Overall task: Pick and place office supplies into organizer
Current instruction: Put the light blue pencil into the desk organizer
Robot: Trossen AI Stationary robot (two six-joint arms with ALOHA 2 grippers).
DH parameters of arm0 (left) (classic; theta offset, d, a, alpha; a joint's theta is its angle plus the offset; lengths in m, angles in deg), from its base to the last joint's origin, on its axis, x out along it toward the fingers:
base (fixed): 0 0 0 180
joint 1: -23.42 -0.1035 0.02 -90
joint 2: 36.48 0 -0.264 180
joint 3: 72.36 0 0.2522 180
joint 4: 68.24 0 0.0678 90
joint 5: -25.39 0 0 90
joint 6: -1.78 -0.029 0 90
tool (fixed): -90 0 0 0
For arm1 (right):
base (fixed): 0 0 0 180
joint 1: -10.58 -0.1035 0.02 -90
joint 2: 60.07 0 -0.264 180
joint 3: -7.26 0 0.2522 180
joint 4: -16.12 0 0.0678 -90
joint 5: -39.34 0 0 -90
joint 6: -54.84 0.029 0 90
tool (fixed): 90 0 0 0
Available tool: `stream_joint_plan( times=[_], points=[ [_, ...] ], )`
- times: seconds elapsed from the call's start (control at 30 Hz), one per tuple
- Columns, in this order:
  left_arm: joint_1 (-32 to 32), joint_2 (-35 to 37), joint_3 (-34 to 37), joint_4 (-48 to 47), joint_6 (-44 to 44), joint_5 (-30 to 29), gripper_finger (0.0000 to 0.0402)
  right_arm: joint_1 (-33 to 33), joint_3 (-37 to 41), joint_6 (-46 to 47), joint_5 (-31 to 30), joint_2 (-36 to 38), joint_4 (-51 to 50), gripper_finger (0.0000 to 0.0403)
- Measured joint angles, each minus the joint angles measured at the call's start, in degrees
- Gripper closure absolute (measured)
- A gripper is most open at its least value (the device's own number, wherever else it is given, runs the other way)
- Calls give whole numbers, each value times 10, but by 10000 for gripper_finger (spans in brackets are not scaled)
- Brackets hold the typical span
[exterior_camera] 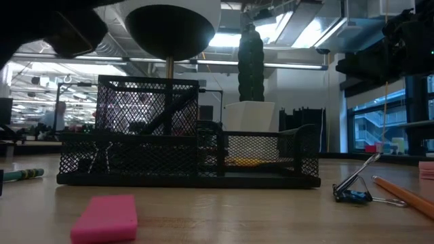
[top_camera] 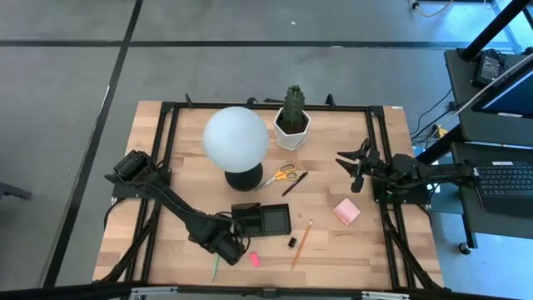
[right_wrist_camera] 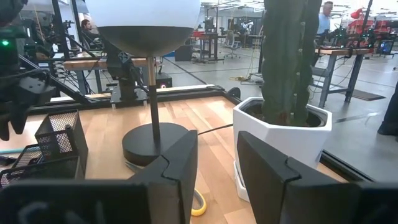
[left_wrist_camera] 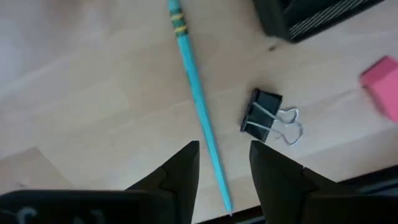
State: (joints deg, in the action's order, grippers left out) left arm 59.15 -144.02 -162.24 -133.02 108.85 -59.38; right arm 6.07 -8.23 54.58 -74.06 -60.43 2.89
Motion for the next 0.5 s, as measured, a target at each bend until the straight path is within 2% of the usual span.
stream_joint_plan(
  times=[0.2,0.5],
  points=[
    [11,-42,0,3,13,7,275,0,0,0,0,0,0,284],
    [6,-79,-2,9,21,58,290,0,0,0,0,0,0,284]
  ],
)
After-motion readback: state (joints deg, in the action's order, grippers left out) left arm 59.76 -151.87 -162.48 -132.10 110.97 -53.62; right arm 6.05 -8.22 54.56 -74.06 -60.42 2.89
